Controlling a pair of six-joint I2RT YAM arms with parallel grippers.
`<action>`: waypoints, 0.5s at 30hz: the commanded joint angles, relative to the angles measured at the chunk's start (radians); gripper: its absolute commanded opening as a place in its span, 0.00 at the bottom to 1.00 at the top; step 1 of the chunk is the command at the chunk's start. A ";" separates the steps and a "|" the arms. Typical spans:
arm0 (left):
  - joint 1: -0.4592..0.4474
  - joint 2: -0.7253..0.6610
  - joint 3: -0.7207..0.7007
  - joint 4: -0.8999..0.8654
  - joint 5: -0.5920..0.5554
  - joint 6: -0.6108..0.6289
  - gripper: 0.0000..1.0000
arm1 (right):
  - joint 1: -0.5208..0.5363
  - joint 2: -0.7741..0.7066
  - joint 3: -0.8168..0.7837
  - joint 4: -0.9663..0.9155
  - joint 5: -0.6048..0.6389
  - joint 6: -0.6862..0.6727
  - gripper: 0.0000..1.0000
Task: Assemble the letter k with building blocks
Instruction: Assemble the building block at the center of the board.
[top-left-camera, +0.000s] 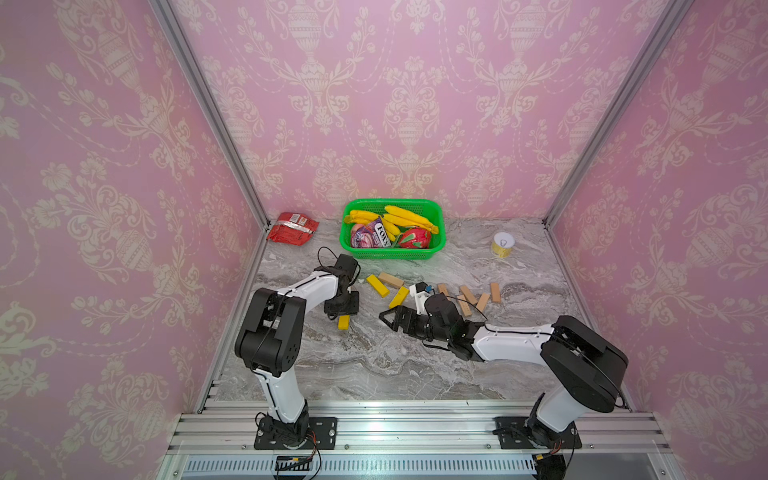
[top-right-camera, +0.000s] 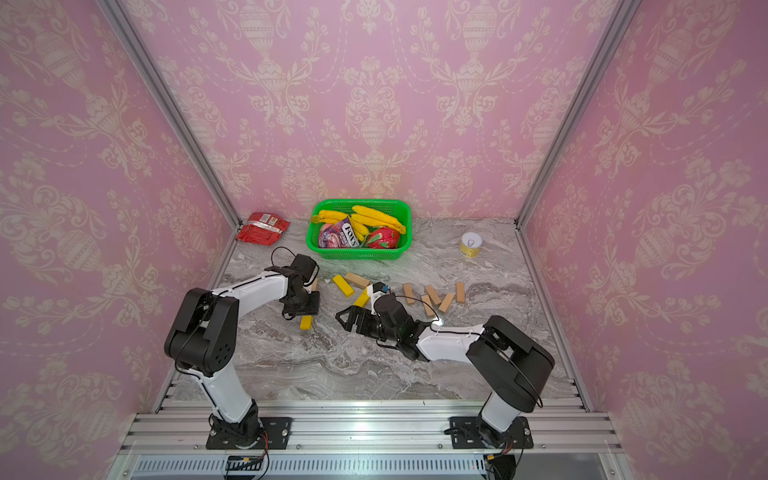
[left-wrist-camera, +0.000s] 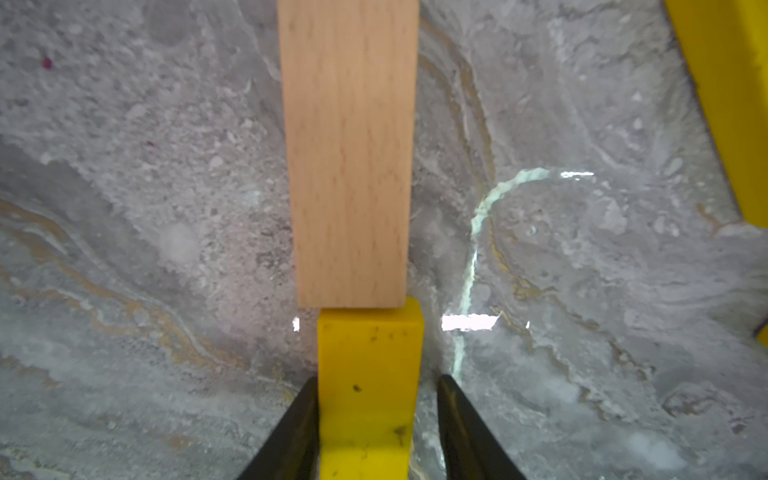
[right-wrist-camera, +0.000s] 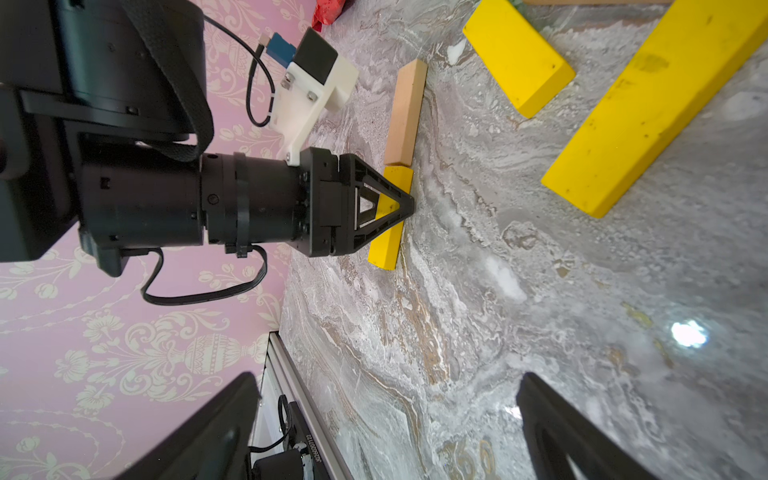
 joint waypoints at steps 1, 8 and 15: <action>-0.005 -0.010 0.006 -0.023 -0.016 0.015 0.48 | -0.006 0.016 0.009 0.023 -0.009 0.002 1.00; -0.005 -0.018 0.010 -0.052 -0.103 -0.003 0.47 | -0.006 0.013 0.005 0.025 -0.009 0.003 1.00; -0.005 -0.014 0.007 -0.043 -0.119 -0.010 0.41 | -0.006 0.018 0.012 0.024 -0.014 0.003 1.00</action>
